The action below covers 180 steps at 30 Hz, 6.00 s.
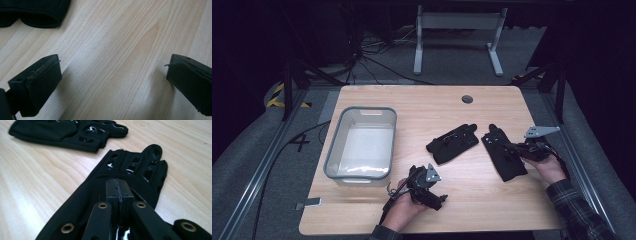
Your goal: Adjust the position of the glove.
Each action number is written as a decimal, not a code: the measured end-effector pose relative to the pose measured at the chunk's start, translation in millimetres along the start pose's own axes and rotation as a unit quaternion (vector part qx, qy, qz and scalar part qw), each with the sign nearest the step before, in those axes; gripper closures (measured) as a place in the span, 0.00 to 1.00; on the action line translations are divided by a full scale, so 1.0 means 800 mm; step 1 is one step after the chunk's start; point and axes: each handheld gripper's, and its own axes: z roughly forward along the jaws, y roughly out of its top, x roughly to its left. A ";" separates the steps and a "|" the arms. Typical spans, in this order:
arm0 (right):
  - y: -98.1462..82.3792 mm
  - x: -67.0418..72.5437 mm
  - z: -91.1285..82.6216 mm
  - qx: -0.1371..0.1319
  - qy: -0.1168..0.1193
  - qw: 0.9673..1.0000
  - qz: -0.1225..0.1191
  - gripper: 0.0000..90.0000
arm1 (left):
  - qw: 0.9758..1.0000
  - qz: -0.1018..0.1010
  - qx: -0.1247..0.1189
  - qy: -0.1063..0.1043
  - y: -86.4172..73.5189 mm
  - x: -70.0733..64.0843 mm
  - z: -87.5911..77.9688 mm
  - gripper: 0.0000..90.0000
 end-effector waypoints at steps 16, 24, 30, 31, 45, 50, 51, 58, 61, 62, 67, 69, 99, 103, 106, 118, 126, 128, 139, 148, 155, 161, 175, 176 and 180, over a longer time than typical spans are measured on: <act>-0.005 -0.022 0.036 0.040 -0.005 0.999 0.009 1.00 | 1.000 0.000 0.000 0.000 0.000 0.000 0.000 0.00; -0.006 -0.020 0.034 0.044 -0.007 0.999 0.004 1.00 | 1.000 0.000 0.000 0.000 0.000 0.000 0.000 0.00; -0.009 -0.015 0.030 0.048 -0.007 0.999 -0.004 1.00 | 1.000 0.000 0.000 0.000 0.000 0.000 0.000 0.00; -0.010 -0.015 0.029 0.048 -0.005 0.999 -0.003 1.00 | 1.000 0.000 0.000 0.000 0.000 0.000 0.000 0.00; -0.023 0.003 0.012 0.058 0.009 0.998 -0.011 1.00 | 1.000 0.000 0.000 0.001 0.000 0.000 0.000 0.00; -0.025 0.010 0.009 0.061 0.010 0.998 -0.016 1.00 | 1.000 0.000 0.000 0.001 0.000 0.000 0.000 0.00; -0.025 0.011 0.008 0.062 0.010 0.998 -0.015 1.00 | 1.000 0.000 0.000 0.000 0.000 0.000 0.000 0.00; -0.032 0.024 -0.001 0.067 0.014 0.997 -0.017 1.00 | 1.000 0.000 0.000 0.000 0.000 0.000 0.000 0.00; -0.036 0.030 -0.006 0.070 0.013 0.997 -0.016 1.00 | 1.000 0.000 0.000 0.000 0.000 0.000 0.000 0.00; -0.038 0.032 -0.008 0.071 0.013 0.997 -0.016 1.00 | 1.000 -0.001 0.000 0.001 0.000 0.000 0.000 0.00; -0.045 0.045 -0.018 0.078 0.015 0.997 -0.017 1.00 | 1.000 0.000 0.000 0.000 0.000 0.000 0.000 0.00; -0.048 0.051 -0.022 0.080 0.016 0.997 -0.015 1.00 | 1.000 0.000 0.000 0.000 0.000 0.000 0.000 0.00; 0.010 -0.011 0.029 0.043 0.006 0.999 -0.004 1.00 | 1.000 -0.002 0.000 0.001 0.000 0.000 0.000 0.00; 0.007 -0.010 0.039 0.062 0.001 0.998 -0.012 1.00 | 1.000 -0.002 0.000 0.001 0.000 0.000 0.000 0.00; 0.006 -0.009 0.039 0.064 -0.001 0.998 -0.012 1.00 | 1.000 -0.002 0.000 0.001 0.000 0.000 0.000 0.00; -0.003 -0.011 0.026 0.070 -0.007 0.997 -0.011 1.00 | 1.000 -0.002 0.000 0.001 0.000 0.000 0.000 0.00; -0.011 -0.013 0.016 0.073 -0.012 0.997 -0.007 1.00 | 1.000 -0.002 0.000 0.001 0.000 0.000 0.000 0.00; -0.013 -0.013 0.013 0.074 -0.015 0.997 -0.005 1.00 | 1.000 -0.002 0.000 0.001 0.000 0.000 0.000 0.00; -0.019 -0.025 -0.005 0.034 -0.028 0.999 0.012 0.80 | 1.000 -0.002 -0.001 0.001 0.000 0.000 0.000 0.00; -0.037 -0.064 0.004 0.004 -0.092 0.994 0.058 0.39 | 1.000 -0.002 0.000 0.001 0.000 0.000 0.000 0.00; -0.045 -0.074 0.012 0.013 -0.120 0.990 0.072 0.25 | 1.000 -0.002 0.000 0.001 0.000 0.000 0.000 0.00; -0.050 -0.082 0.014 0.006 -0.108 0.990 0.093 0.17 | 1.000 0.001 0.005 -0.002 0.005 0.000 -0.002 0.04; -0.050 -0.081 0.015 0.005 -0.111 0.989 0.095 0.17 | 0.999 -0.047 0.008 -0.016 0.048 0.016 -0.010 0.93; -0.050 -0.081 0.015 0.005 -0.110 0.989 0.095 0.17 | 0.999 -0.049 0.006 -0.015 0.051 0.017 -0.010 0.98; -0.050 -0.082 0.015 0.005 -0.111 0.989 0.094 0.17 | 0.998 -0.055 0.013 -0.006 0.067 0.023 -0.007 1.00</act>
